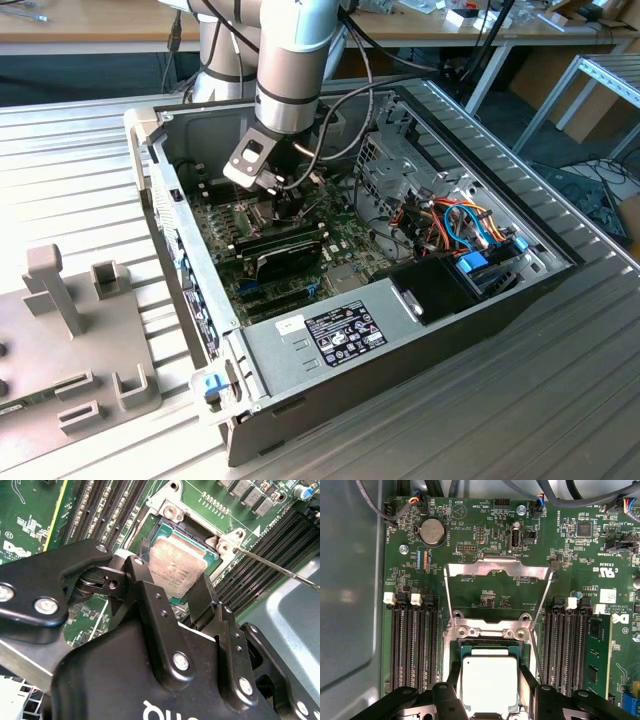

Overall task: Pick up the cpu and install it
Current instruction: 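Place the cpu into insertion slot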

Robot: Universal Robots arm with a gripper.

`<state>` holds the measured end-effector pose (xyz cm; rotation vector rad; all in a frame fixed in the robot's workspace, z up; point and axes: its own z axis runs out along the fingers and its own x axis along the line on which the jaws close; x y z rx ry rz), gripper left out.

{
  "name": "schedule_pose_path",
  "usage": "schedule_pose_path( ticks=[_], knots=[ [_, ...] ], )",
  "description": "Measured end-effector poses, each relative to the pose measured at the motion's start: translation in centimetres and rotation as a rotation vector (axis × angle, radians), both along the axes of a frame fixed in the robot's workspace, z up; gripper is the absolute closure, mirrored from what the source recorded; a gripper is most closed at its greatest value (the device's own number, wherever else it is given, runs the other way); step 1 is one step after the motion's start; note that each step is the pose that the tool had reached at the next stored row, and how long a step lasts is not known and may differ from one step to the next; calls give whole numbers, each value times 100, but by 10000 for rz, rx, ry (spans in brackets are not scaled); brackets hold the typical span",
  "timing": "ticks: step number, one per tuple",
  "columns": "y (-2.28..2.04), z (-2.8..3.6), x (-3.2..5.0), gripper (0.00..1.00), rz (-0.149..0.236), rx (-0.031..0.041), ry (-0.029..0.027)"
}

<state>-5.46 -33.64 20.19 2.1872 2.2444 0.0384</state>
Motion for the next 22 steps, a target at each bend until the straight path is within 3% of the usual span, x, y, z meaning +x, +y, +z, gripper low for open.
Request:
schedule_pose_path(
  ticks=[22],
  knots=[
    [14,-24,1,45,-1,-3,0]
  ],
)
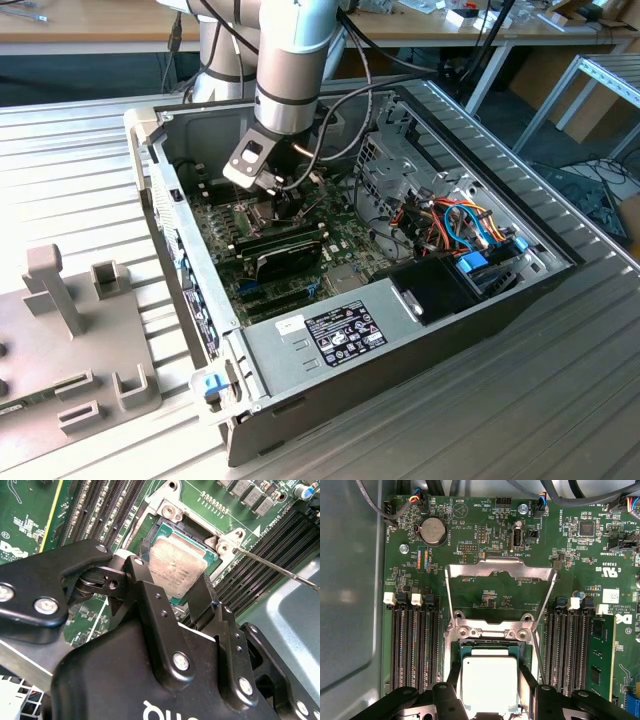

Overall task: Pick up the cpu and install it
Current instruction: 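Place the cpu into insertion slot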

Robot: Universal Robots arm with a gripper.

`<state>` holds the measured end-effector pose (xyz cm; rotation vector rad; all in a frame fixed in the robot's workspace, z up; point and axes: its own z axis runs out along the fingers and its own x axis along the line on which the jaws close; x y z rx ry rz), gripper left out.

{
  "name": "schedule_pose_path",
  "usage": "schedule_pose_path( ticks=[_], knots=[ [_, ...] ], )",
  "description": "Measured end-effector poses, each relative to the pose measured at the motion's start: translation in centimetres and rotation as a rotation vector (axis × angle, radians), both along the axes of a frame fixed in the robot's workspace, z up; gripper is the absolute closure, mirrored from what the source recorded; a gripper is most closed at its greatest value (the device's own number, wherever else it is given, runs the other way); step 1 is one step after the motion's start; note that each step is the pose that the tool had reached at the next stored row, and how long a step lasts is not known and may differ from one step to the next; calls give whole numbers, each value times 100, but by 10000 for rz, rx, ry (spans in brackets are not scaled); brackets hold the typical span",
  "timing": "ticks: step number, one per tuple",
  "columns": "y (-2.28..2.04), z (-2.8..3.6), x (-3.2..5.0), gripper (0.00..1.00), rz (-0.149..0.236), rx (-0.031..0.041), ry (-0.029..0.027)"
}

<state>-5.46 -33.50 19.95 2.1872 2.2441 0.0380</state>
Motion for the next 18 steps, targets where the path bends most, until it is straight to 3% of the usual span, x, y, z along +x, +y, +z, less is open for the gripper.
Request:
schedule_pose_path(
  ticks=[18],
  knots=[
    [0,-3,2,45,-82,1,0]
  ],
)
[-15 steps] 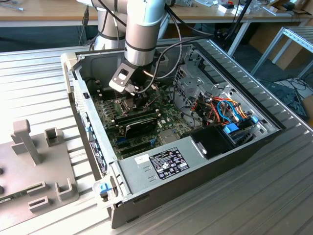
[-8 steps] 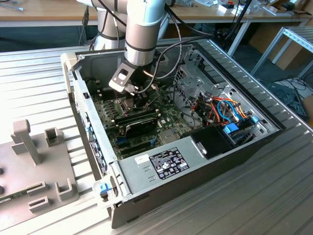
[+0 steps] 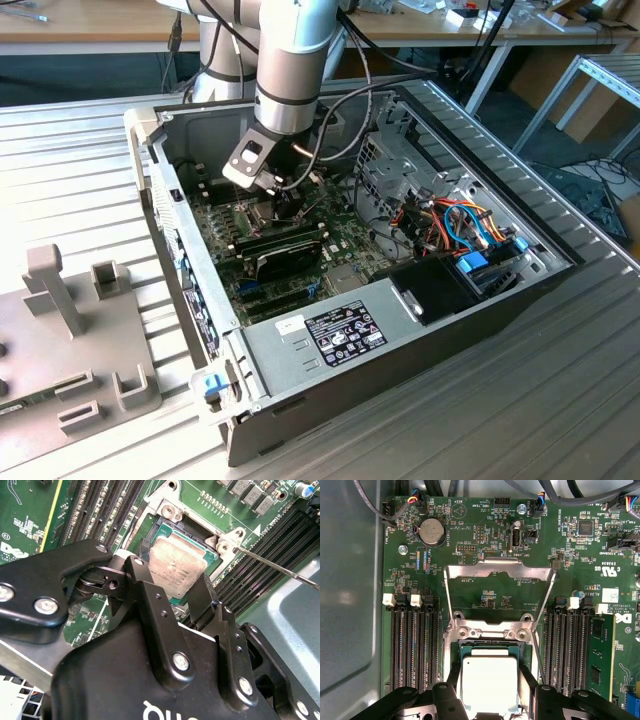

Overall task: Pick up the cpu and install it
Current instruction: 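Place the cpu into insertion slot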

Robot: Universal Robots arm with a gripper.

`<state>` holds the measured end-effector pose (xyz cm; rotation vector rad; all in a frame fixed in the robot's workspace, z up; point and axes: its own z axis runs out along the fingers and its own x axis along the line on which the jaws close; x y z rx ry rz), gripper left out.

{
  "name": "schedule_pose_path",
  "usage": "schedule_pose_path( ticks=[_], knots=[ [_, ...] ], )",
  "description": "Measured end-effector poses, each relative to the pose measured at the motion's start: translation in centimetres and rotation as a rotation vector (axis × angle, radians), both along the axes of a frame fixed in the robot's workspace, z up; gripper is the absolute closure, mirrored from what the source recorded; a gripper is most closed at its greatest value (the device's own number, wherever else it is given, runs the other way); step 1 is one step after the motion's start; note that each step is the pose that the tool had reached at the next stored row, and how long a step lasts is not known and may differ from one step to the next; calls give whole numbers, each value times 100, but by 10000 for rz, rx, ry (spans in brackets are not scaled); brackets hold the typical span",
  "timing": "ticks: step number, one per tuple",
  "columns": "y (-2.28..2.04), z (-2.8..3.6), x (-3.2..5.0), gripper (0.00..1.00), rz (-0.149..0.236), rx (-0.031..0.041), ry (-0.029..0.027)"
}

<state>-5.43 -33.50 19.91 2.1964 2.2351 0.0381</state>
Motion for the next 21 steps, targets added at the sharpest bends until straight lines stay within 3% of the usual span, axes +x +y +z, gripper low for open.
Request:
schedule_pose_path(
  ticks=[15,17,21],
  knots=[
    [1,-20,1,45,0,8,-4],
    [2,-21,1,39,0,9,-6],
    [0,-18,0,39,0,-1,0]
  ],
)
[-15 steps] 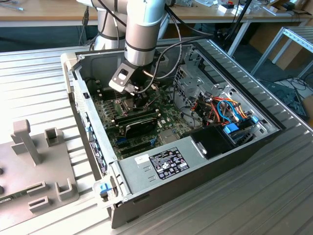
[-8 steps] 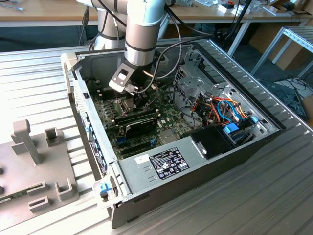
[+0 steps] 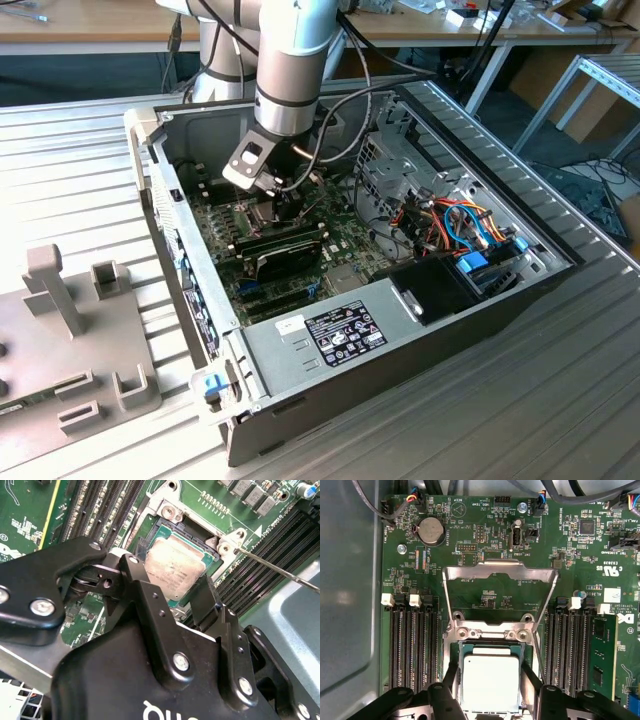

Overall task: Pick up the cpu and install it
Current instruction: 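Place the cpu into insertion slot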

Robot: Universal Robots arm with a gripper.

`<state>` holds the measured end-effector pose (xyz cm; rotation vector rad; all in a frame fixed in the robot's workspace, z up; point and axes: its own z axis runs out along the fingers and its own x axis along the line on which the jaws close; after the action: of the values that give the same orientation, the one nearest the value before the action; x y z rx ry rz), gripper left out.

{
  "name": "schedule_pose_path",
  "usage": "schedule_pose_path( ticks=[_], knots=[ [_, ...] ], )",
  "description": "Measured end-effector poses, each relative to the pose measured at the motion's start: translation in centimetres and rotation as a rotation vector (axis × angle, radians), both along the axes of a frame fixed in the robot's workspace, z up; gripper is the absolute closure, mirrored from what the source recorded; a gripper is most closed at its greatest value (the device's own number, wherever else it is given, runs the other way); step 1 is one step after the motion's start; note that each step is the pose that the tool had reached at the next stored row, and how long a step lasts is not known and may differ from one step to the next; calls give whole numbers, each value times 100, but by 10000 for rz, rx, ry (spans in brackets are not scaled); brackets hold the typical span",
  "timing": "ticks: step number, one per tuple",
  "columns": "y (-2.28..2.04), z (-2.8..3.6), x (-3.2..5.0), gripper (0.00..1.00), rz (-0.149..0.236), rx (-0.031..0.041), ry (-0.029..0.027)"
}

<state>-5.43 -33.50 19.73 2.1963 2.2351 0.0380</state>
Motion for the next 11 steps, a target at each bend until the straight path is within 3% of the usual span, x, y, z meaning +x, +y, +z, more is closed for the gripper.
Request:
schedule_pose_path(
  ticks=[5,11],
  knots=[
    [0,61,0,39,0,1,-1],
    [1,75,0,39,1,0,-1]
  ],
)
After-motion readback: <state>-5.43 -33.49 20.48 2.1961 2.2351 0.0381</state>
